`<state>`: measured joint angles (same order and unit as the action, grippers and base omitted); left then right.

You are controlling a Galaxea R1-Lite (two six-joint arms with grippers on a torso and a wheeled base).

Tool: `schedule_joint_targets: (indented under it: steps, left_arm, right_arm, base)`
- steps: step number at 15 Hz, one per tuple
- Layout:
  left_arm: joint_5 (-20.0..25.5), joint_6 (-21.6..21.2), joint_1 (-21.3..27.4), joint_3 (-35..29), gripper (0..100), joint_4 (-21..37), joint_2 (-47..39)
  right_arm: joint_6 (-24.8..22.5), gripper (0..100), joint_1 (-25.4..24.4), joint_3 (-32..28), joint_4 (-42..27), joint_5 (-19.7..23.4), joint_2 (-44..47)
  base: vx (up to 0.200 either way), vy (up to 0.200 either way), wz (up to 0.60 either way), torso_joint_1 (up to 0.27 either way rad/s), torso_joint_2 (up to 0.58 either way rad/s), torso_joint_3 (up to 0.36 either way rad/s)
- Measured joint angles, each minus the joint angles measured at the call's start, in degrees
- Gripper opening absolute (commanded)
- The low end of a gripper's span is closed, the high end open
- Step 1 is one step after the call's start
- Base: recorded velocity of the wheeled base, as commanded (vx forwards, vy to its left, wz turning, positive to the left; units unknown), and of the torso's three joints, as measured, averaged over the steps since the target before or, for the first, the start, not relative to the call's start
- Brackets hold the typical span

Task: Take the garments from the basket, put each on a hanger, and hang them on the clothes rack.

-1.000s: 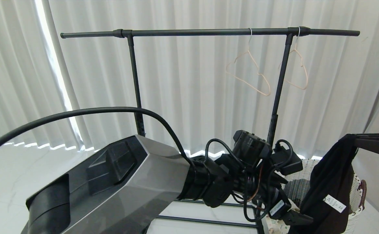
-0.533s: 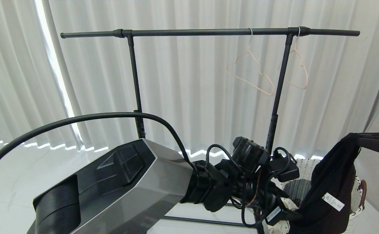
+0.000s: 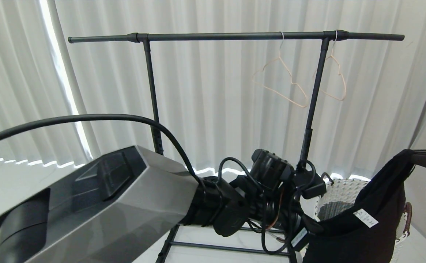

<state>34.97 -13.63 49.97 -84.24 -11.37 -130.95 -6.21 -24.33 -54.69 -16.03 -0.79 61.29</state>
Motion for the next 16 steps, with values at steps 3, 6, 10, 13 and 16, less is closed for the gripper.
schedule_joint_targets:
  steps: [3,6,10,13,16]
  left_arm:
    - [-0.2,10.9,-1.7,-0.1,0,0.3,5.2]
    - [-0.3,13.8,-3.2,1.2,0,7.5,13.3]
    - [-0.3,14.4,-5.0,4.4,0,17.7,25.0]
    - [-6.8,14.7,-6.4,6.6,0,18.9,31.2]
    - [-12.9,14.4,-7.0,6.5,0,19.5,34.3]
  right_arm:
    - [0.0,0,0.5,0.1,0.0,0.0,0.0]
    - [-0.2,0,0.5,-0.3,0.0,0.2,0.0]
    - [-0.4,0,0.3,-3.4,0.0,1.9,0.5]
    - [-0.5,0,0.2,-7.6,0.2,2.8,3.1]
    - [-1.2,0,-1.4,-12.1,1.0,3.7,7.4]
  base:
    - [0.0,0.0,0.0,0.0,0.0,0.0]
    - [0.0,0.0,0.0,0.0,0.0,0.0]
    - [0.0,0.0,0.0,0.0,0.0,0.0]
    - [0.0,0.0,0.0,0.0,0.0,0.0]
    - [0.0,0.0,0.0,0.0,0.0,0.0]
